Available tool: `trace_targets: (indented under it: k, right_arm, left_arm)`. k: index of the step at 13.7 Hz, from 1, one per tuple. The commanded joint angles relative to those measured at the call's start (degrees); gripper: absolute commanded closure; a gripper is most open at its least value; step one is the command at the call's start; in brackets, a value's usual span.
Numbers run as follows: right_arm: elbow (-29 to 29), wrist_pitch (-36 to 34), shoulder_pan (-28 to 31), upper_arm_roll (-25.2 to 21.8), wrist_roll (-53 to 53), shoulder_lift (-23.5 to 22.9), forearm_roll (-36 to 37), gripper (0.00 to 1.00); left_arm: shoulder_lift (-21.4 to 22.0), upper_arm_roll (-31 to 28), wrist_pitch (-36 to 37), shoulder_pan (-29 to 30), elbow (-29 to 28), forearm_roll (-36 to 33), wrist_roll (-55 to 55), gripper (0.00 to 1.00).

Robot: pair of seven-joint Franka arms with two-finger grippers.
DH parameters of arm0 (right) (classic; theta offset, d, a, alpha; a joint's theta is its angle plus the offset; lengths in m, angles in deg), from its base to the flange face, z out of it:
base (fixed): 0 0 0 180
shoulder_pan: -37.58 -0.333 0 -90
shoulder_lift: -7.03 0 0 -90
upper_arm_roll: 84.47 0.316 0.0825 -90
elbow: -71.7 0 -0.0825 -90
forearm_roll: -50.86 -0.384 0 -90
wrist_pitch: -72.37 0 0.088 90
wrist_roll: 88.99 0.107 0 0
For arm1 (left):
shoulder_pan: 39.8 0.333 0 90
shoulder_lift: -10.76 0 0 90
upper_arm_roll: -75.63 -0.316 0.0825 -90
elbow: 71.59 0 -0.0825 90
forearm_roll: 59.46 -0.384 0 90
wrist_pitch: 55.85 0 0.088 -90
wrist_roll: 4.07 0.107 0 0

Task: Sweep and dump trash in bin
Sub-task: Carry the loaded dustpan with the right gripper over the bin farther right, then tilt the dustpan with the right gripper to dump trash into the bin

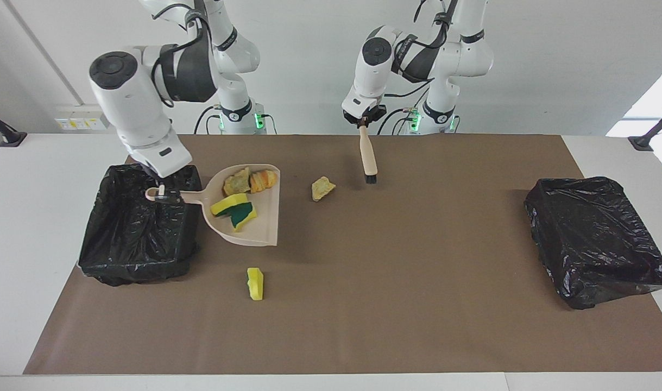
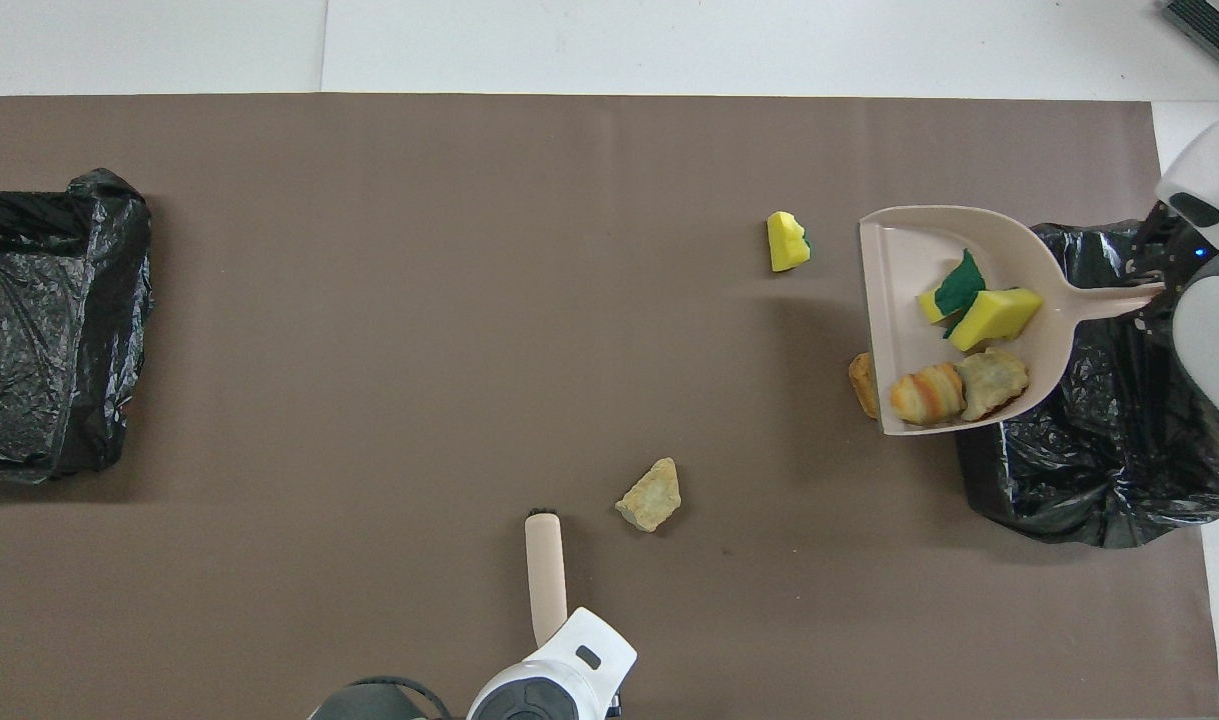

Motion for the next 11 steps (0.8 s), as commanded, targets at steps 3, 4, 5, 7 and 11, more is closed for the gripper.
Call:
trace_targets:
  k: [3,4,5,7,11]
  right_arm:
    - [-0.3,1.6,7.3,0.6,-4.0,0.2,10.2,1.00]
    - [0.1,1.7,7.3,0.5,-3.2,0.6,14.1,1.00]
    - [0.5,2.6,7.3,0.5,-2.6,0.8,18.3,1.00]
    - [4.4,3.5,6.8,0.6,0.7,2.6,26.5,1.00]
    - [9.5,4.1,4.6,0.8,7.7,3.8,38.0,1.00]
  left_arm:
    - [0.6,-0.1,-3.5,-1.7,-2.6,2.7,0.2,1.00]
    - [0.6,-0.1,-3.5,-1.7,-3.0,3.7,0.8,1.00]
    - [0.6,-0.1,-3.5,-1.7,-3.1,3.8,1.6,1.00]
    - [0.4,-0.2,-3.5,-1.4,-3.1,4.7,4.6,1.00]
    - [0.3,-0.3,-3.5,-0.9,-3.4,6.6,6.8,1.00]
